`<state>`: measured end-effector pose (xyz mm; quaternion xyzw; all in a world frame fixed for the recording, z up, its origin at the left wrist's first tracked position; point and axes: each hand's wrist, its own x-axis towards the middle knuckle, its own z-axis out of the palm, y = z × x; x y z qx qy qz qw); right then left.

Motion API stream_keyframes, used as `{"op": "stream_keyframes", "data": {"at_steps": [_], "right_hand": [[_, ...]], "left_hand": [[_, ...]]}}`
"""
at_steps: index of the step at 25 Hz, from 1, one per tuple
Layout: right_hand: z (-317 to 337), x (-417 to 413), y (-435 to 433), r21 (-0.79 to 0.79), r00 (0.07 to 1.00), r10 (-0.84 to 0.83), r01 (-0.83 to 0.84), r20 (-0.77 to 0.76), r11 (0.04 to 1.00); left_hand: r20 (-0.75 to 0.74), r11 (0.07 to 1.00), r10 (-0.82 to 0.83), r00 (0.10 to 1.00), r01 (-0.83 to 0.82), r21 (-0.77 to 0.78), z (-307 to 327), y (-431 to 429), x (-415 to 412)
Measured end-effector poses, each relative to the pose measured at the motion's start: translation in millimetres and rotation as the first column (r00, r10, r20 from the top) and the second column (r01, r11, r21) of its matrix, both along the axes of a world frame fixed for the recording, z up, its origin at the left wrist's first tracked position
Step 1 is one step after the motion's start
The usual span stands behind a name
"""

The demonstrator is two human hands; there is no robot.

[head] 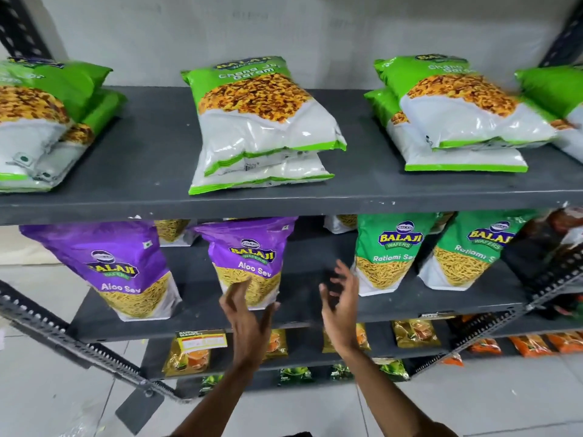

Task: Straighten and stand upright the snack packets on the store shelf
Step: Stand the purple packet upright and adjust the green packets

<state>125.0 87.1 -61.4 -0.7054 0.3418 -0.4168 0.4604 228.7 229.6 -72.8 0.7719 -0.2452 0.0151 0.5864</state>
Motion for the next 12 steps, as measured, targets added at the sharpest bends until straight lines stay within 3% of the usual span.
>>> {"op": "stream_keyframes", "data": {"at_steps": [3,6,9,12], "right_hand": [[12,-43,-43,-0.081,0.976,-0.198,0.205,0.086,0.976],[8,-75,-99,-0.092,0.948,-0.313,0.317,0.054,0.944],[0,-99,-151,-0.01,0.98,-0.195,0.195,-0.034,0.981],[6,-110,-177,0.165,0.985,0.11,-0.087,-0.131,0.982]], "left_hand": [[0.038,0.955,-0.293,0.955,0.29,0.064,7,-52,-33],[-0.106,0.927,-0.374,0.921,0.376,-0.002,11,-117,-63],[-0.278,0.932,-0.351,0.894,0.361,-0.018,10,-173,-89],[-0.323,0.959,-0.271,0.907,0.283,-0.012,7,-206,-108]]}}
